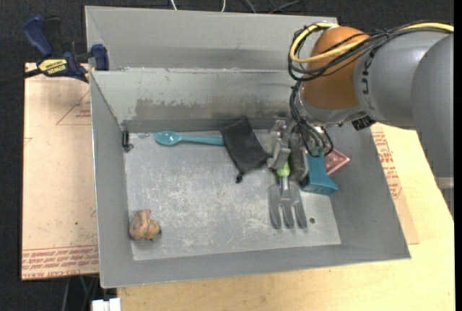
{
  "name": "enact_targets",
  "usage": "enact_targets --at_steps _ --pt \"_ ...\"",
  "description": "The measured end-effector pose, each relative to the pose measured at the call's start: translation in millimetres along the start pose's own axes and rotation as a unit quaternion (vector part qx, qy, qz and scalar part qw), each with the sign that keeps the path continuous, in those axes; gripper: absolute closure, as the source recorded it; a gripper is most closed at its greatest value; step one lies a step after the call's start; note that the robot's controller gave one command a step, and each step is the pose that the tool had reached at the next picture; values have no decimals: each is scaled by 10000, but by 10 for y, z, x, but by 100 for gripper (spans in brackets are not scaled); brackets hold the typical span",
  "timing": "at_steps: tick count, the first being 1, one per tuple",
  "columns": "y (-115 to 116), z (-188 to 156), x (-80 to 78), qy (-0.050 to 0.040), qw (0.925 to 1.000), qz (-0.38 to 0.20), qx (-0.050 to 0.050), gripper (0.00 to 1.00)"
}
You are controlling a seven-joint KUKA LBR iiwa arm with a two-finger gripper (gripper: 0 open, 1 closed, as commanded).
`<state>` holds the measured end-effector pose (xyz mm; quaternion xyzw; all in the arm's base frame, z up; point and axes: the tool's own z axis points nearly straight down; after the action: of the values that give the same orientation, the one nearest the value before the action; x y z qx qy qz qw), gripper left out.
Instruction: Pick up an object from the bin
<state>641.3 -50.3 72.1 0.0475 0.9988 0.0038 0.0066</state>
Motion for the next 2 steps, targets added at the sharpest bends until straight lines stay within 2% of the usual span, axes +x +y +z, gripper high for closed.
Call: enact_targets --at_steps 1,2 --pt "3 -90 11 10 10000 -1 -1 100" --pt "5 -473 20 35 10000 -2 -1 100"
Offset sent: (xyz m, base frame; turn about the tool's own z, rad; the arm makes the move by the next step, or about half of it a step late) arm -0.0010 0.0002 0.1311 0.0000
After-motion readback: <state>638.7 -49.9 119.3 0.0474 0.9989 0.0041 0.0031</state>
